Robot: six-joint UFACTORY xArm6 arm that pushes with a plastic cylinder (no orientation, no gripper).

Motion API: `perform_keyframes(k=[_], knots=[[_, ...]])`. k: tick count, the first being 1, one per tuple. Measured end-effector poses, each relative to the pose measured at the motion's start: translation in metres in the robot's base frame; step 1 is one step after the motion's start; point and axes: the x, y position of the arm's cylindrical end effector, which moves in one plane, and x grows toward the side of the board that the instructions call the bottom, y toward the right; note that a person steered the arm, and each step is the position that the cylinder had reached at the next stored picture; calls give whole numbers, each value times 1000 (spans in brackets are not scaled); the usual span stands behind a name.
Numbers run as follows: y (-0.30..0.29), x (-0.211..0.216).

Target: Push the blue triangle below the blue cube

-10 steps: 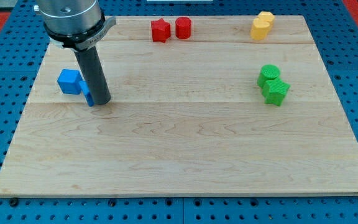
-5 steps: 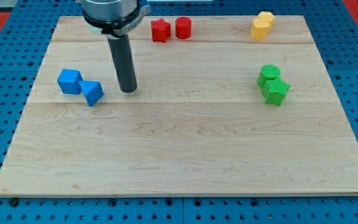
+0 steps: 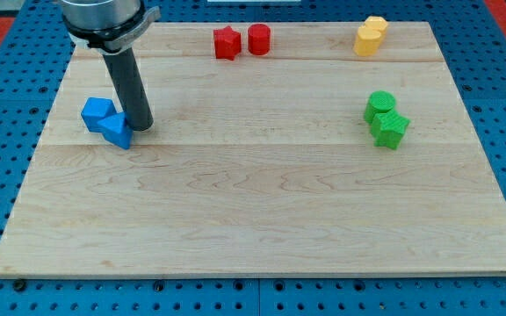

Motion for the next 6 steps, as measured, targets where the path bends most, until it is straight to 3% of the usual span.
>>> perform_keyframes(k=[5, 6], knots=[[-22, 0], [27, -5]])
